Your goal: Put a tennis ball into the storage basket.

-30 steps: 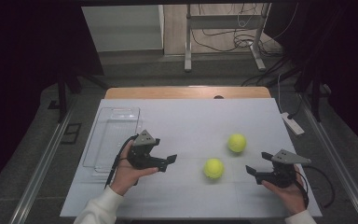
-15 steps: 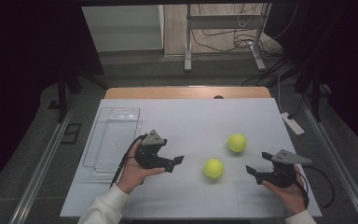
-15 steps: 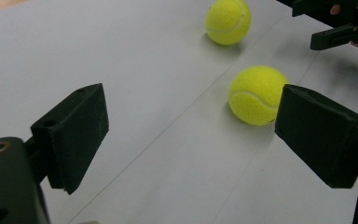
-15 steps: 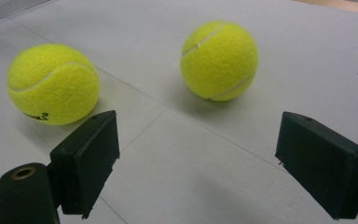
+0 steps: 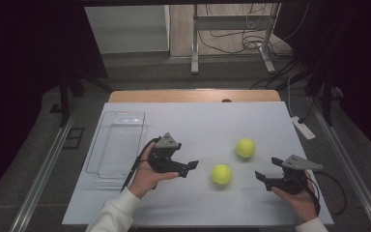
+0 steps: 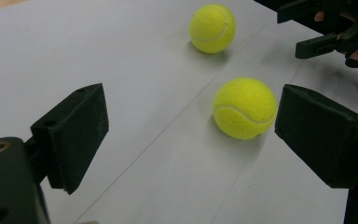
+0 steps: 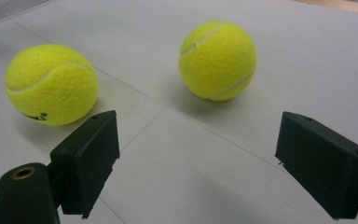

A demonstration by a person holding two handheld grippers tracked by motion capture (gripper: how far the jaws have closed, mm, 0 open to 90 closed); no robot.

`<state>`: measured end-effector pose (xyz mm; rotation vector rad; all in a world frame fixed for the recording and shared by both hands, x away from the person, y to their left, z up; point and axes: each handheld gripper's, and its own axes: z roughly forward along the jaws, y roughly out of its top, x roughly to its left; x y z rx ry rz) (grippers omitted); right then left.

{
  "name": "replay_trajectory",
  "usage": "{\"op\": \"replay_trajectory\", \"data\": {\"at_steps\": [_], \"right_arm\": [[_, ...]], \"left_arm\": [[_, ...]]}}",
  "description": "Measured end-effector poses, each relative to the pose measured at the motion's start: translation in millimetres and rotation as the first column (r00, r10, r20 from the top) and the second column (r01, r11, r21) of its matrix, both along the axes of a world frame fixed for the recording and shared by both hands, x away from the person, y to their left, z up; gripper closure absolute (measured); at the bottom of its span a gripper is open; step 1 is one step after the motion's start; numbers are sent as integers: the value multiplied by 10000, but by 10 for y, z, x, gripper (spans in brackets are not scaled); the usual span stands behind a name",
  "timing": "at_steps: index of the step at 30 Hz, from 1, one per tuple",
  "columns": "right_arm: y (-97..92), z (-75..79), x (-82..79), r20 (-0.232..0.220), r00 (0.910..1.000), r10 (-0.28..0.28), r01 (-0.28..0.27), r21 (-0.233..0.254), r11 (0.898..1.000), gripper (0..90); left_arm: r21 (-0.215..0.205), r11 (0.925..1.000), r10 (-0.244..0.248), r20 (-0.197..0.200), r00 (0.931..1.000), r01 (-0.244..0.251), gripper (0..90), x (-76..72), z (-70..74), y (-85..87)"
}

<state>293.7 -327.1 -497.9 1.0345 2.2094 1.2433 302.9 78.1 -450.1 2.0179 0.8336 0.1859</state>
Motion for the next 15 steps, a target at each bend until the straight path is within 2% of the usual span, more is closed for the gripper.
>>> {"op": "replay_trajectory", "data": {"at_steps": [15], "right_arm": [[0,-3,0,21,10000,14,-14,-28,10000,138]], "left_arm": [[171,9984,-529,-68,9986,530,101,58,-33,-236]]}}
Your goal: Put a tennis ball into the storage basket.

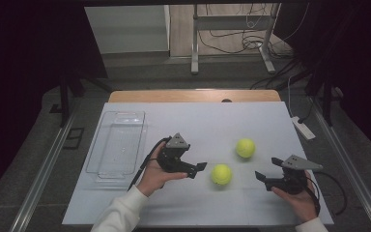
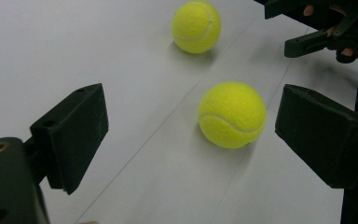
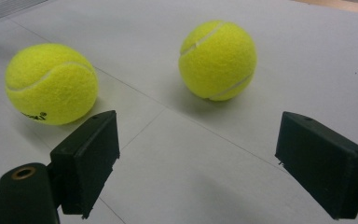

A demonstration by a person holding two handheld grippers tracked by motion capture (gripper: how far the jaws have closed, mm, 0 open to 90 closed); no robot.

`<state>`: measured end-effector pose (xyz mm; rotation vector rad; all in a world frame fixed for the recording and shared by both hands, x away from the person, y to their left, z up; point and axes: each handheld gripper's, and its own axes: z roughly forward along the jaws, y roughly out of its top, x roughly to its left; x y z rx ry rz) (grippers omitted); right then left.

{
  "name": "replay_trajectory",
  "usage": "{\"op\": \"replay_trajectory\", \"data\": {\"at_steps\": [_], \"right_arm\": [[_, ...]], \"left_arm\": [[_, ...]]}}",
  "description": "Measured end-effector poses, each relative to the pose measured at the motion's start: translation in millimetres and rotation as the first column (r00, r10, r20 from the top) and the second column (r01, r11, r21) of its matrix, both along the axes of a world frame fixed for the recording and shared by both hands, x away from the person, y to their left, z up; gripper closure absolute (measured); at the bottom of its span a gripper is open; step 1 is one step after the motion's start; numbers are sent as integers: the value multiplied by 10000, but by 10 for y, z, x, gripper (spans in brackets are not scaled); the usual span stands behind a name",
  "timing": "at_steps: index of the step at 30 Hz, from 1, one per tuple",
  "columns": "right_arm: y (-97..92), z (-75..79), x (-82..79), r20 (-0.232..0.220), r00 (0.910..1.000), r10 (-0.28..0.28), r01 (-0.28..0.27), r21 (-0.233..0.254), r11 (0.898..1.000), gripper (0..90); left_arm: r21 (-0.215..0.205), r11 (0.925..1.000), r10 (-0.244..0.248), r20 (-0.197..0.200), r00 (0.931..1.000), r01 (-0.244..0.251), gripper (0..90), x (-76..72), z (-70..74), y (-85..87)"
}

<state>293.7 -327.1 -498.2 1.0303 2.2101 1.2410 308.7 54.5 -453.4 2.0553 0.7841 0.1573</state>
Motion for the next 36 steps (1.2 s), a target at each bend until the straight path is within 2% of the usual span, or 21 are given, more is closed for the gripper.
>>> {"op": "replay_trajectory", "data": {"at_steps": [14,22,36], "right_arm": [[2,-2,1,5,10000,-30,30,-70,10000,138],[2,-3,0,8,10000,-14,14,-41,10000,139],[-1,-3,2,12,10000,-32,32,-56,10000,140]], "left_arm": [[149,9983,-557,-94,9984,558,98,31,-18,-189],[371,9968,-691,-284,9972,701,96,63,-78,-269],[455,9947,-899,-474,9948,920,93,106,-131,-400]]}}
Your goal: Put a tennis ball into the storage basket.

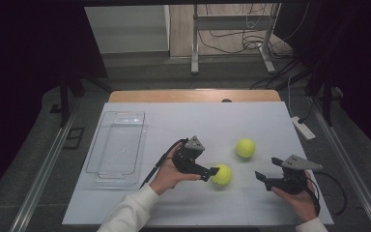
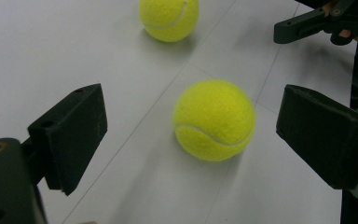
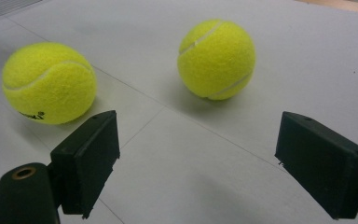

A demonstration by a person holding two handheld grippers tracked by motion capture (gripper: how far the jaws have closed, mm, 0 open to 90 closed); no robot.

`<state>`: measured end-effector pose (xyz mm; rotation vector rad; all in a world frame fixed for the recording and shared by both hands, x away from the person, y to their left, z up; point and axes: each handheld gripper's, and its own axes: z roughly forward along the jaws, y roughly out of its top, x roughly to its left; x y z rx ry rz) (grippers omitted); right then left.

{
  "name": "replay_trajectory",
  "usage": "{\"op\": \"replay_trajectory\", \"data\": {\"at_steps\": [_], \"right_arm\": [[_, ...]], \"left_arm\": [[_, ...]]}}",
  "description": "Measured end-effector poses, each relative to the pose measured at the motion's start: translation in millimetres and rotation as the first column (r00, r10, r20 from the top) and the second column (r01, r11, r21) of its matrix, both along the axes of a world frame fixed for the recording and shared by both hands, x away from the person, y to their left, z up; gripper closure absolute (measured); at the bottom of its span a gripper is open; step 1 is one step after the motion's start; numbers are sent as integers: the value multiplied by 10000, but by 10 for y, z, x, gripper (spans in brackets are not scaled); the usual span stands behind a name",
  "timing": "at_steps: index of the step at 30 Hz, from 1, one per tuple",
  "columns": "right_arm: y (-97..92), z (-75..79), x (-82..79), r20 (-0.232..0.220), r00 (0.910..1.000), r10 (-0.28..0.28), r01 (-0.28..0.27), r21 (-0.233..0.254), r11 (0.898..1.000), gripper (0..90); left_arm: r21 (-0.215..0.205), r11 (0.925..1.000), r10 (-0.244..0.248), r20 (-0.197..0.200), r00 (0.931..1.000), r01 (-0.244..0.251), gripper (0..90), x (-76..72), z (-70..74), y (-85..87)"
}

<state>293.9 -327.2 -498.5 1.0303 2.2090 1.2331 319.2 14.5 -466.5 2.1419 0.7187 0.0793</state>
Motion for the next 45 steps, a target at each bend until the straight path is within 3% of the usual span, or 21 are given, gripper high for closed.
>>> {"op": "replay_trajectory", "data": {"at_steps": [12,25,32,45], "right_arm": [[-9,0,0,-29,10000,-9,9,32,10000,140],[-6,-5,1,-49,10000,-45,45,33,10000,140],[-11,-6,3,-68,10000,-63,62,-14,10000,140],[-12,-9,6,-73,10000,-64,64,-5,10000,141]], "left_arm": [[107,9997,-234,-158,9996,236,88,9,-54,-119],[216,9983,-533,-709,9961,550,71,27,-135,-265],[763,9942,-701,-728,9949,757,64,37,-235,-380],[1186,9893,-739,-938,9928,849,68,64,-383,-538]]}}
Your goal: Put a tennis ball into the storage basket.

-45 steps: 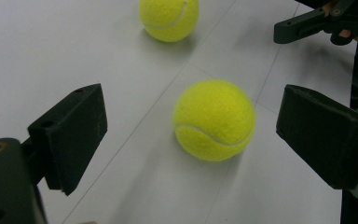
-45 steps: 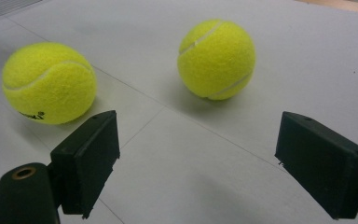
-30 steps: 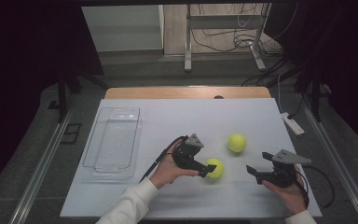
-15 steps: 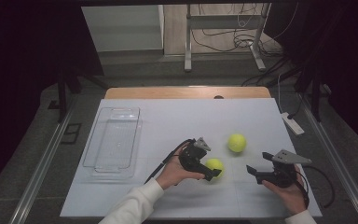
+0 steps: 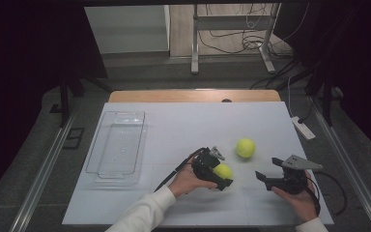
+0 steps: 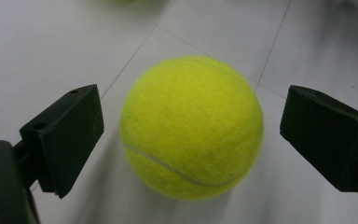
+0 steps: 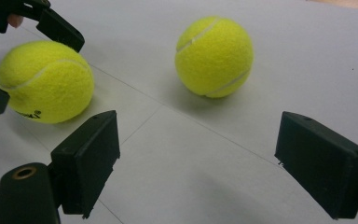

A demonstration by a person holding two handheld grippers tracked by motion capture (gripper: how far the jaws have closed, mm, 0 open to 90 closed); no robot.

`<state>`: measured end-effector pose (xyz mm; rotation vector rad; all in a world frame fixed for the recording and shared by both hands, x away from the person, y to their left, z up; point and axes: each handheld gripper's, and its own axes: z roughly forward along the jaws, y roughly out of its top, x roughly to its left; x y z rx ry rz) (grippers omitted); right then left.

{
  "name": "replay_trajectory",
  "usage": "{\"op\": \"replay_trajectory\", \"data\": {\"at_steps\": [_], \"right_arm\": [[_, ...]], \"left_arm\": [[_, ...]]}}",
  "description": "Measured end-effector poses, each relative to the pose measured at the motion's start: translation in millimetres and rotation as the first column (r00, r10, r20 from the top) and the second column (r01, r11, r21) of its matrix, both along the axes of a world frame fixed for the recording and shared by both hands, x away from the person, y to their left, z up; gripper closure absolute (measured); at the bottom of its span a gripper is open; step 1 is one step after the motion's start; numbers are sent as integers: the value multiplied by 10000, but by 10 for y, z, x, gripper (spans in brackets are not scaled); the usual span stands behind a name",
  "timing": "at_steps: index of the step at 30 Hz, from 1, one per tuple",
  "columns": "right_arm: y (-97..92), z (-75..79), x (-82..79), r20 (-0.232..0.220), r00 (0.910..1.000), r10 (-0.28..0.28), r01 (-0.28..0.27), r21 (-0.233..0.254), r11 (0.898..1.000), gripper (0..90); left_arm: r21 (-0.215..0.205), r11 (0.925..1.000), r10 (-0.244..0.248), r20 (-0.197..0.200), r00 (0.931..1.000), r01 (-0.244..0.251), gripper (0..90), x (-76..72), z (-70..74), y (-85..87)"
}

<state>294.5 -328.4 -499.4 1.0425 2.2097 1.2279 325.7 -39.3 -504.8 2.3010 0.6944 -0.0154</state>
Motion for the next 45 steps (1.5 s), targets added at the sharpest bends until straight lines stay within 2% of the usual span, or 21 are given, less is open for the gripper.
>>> {"op": "replay_trajectory", "data": {"at_steps": [4,7,8,13,23,34,45], "right_arm": [[-2,2,-1,8,10000,-21,22,-24,10000,141],[-2,2,-1,8,10000,-15,15,-32,10000,141],[-2,1,-1,11,10000,-8,8,-7,10000,141],[-2,4,-2,30,10000,-12,12,-36,10000,141],[-3,3,-2,41,10000,-10,10,-2,10000,141],[-4,3,-3,44,10000,-22,22,-10,10000,141],[-6,4,-5,55,10000,-26,26,-8,10000,142]], "left_arm": [[141,9999,32,69,10000,-32,81,-6,-22,-25],[181,9998,71,140,9999,-74,124,-10,-26,-29],[237,9997,93,252,9996,-99,124,-20,-23,-26],[212,9997,97,252,9996,-102,247,-29,-23,-22],[300,9995,-65,518,9986,50,267,-45,-7,-12],[-159,9998,-79,791,9968,92,269,-66,102,60],[-599,9981,162,908,9957,-108,268,-63,208,150]]}}
